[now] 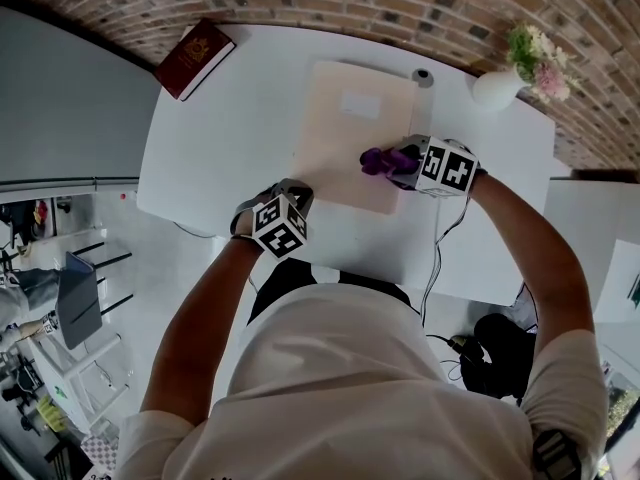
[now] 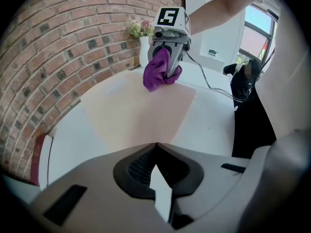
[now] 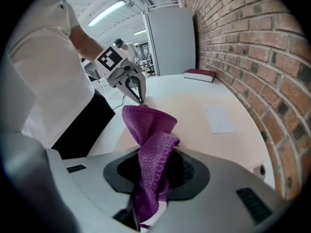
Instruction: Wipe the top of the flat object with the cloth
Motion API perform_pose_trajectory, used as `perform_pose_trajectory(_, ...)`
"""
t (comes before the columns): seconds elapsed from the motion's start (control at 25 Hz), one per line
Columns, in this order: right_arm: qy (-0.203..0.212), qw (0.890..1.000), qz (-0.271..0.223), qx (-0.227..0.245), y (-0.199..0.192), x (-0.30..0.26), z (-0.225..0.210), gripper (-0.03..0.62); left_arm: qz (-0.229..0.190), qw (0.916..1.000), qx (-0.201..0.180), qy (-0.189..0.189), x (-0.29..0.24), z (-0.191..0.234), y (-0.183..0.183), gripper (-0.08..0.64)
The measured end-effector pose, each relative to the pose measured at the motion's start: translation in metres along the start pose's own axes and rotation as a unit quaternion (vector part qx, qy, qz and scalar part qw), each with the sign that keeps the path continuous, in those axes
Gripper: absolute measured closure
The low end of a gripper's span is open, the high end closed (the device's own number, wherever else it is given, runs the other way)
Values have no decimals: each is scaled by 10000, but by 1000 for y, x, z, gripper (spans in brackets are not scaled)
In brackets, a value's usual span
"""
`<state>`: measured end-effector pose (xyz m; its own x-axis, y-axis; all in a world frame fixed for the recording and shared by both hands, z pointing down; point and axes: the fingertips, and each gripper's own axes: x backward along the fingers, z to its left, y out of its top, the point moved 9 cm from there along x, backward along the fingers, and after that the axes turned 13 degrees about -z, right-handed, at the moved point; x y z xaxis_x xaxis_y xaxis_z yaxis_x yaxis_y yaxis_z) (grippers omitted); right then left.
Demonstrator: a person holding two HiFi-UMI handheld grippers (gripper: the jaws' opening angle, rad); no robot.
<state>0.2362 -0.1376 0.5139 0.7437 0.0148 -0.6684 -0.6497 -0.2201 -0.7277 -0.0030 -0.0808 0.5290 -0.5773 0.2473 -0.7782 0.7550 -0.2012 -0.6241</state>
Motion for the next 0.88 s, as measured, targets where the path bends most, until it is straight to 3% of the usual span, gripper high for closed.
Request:
perform_pose_trajectory(0.44, -552, 9980, 265, 168, -9, 23, -75, 451, 223, 9993, -181, -223, -4, 2, 5, 535)
perform_pose_trajectory(0.88, -1536, 9873, 414, -23, -21, 48, -155, 451, 429, 9985, -57, -327, -7, 4, 10, 535)
